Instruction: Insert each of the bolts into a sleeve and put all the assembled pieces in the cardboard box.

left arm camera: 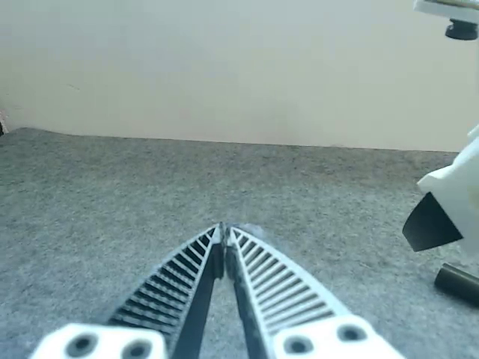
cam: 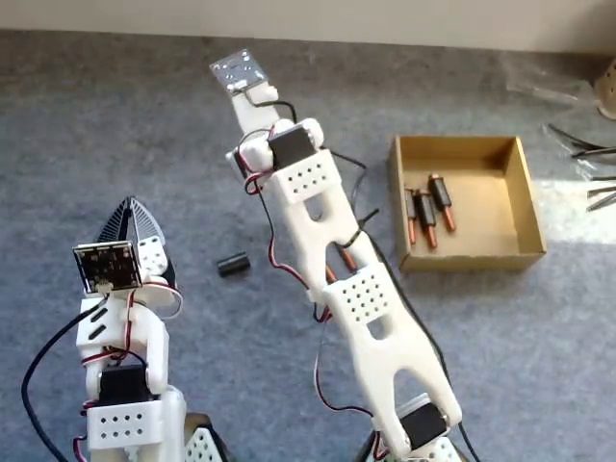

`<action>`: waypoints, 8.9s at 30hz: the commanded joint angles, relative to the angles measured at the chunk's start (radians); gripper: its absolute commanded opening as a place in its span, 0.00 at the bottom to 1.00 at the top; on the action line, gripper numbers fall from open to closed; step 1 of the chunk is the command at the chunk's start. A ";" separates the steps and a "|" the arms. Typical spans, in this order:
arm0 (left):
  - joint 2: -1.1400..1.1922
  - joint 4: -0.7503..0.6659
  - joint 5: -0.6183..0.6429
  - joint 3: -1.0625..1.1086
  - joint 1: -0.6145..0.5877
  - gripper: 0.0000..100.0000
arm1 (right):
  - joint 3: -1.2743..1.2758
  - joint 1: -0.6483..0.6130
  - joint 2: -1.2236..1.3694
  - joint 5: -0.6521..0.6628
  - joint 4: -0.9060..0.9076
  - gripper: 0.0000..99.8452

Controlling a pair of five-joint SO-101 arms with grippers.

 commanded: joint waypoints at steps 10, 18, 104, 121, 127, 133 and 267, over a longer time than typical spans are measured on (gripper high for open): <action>0.001 -0.020 -0.005 0.024 -0.008 0.03 | -0.125 0.051 -0.061 0.012 0.114 0.01; 0.001 -0.020 -0.005 0.024 -0.007 0.03 | -0.125 0.188 -0.065 0.012 0.124 0.01; 0.001 -0.020 -0.006 0.024 -0.007 0.03 | -0.125 0.254 0.162 -0.143 0.041 0.01; 0.001 -0.020 -0.006 0.024 -0.007 0.03 | -0.122 0.384 -0.035 0.175 -0.332 0.01; 0.001 -0.020 -0.006 0.024 -0.007 0.03 | -0.107 0.398 -0.025 0.186 -0.584 0.01; 0.002 -0.020 -0.006 0.025 -0.007 0.03 | -0.076 0.352 0.108 0.192 -0.694 0.01; 0.002 -0.018 -0.006 0.025 -0.013 0.03 | -0.093 0.093 0.127 -0.290 0.010 0.01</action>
